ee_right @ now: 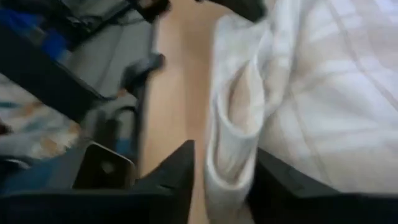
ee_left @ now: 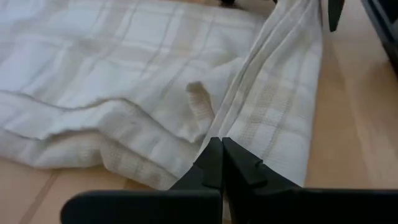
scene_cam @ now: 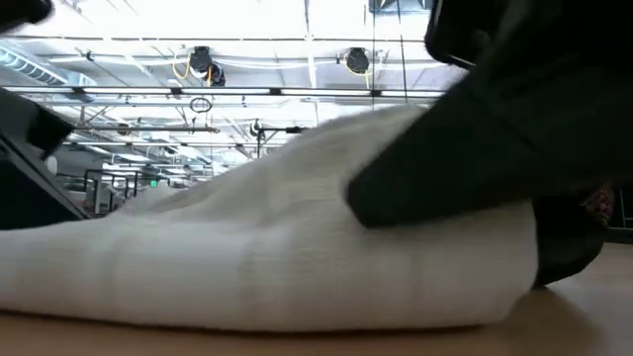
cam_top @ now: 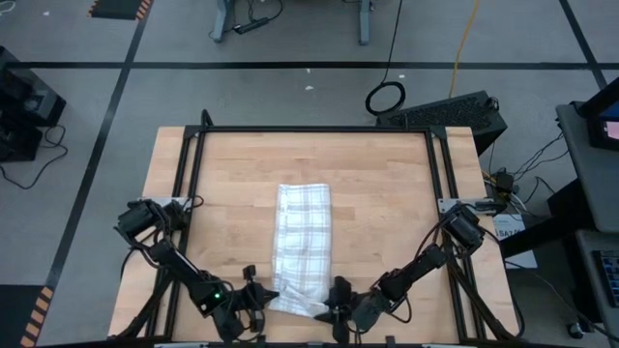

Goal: Roll towel
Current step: Roll the white kitchen towel

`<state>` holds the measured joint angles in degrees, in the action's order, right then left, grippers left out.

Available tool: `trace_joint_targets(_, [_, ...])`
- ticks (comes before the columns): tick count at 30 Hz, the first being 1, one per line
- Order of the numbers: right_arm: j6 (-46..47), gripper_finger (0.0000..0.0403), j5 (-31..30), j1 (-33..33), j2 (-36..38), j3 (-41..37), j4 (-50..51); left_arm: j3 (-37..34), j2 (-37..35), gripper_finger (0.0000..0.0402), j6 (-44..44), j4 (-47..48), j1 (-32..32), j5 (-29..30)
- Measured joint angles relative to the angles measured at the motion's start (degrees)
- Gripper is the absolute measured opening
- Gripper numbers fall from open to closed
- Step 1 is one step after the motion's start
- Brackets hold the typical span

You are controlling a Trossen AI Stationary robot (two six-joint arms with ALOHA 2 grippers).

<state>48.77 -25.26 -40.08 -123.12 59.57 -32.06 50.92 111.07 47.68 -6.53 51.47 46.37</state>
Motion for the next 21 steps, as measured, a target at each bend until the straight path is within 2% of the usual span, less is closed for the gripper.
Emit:
trace_joint_targets(5, [-1.3, 0.0178, -3.3, -0.5, 5.5, -0.2, 13.7, 0.0, 0.0, 0.0002, 0.5, 0.0, -1.6, -1.4])
trace_joint_targets(9, [-7.0, 0.0198, -4.8, -2.5, 9.3, -0.2, 20.4, 0.0, 0.0, 0.0001, 2.0, 0.5, -2.2, -2.0])
trace_joint_targets(12, [-12.4, 0.0199, -7.7, -5.2, 11.0, -0.1, 20.6, 0.0, 0.0, 0.0001, 3.0, 1.3, -2.4, -2.5])
trace_joint_targets(17, [-19.4, 0.0199, -16.2, -9.5, 11.4, -0.1, 20.5, 0.0, 0.0, 0.0001, 3.1, 1.3, -2.8, -3.2])
trace_joint_targets(21, [-29.6, 0.0199, -19.9, -10.9, 9.7, -0.1, 13.6, 0.0, 0.0, 0.0000, 4.2, 1.3, -3.5, -4.3])
